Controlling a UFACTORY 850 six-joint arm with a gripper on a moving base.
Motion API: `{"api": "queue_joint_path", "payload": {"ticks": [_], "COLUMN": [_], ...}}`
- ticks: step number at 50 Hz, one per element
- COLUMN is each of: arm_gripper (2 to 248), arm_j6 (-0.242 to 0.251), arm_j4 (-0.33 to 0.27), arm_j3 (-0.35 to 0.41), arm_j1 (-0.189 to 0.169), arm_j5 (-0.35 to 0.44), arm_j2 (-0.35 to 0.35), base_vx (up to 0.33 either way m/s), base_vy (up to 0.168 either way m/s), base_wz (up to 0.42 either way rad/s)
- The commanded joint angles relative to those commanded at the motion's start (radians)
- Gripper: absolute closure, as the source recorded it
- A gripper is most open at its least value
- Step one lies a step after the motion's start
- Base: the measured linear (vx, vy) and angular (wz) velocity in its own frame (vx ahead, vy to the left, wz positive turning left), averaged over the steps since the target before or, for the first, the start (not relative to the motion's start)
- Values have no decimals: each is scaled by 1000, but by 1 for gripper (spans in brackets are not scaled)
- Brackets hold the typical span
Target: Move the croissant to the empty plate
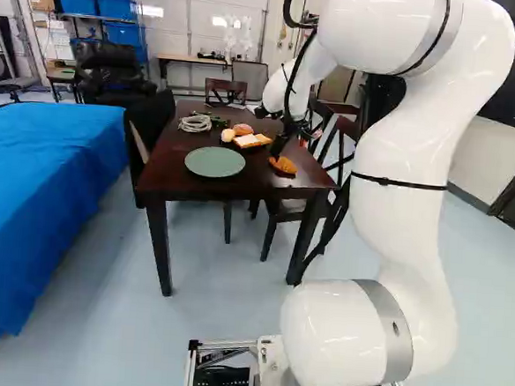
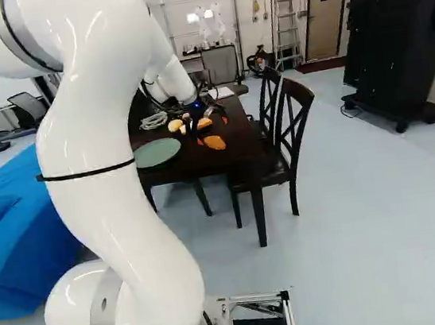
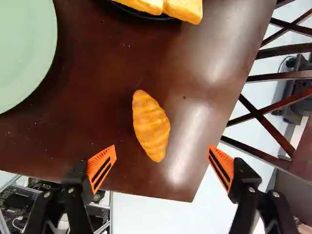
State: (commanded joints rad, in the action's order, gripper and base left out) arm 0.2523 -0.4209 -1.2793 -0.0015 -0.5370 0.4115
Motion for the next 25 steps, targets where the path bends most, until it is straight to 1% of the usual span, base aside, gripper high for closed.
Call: {"api": "queue_joint_path", "payload": {"ticks": [25], "arm_gripper": [3], "arm_j6": [0], "arm_j4": [0], "arm_j3": [-88], "arm_j1": [3], "arm_j5": [-77], "arm_j2": [66], "base_vx": [0], "base_vy": [0], "base_wz": [0]}}
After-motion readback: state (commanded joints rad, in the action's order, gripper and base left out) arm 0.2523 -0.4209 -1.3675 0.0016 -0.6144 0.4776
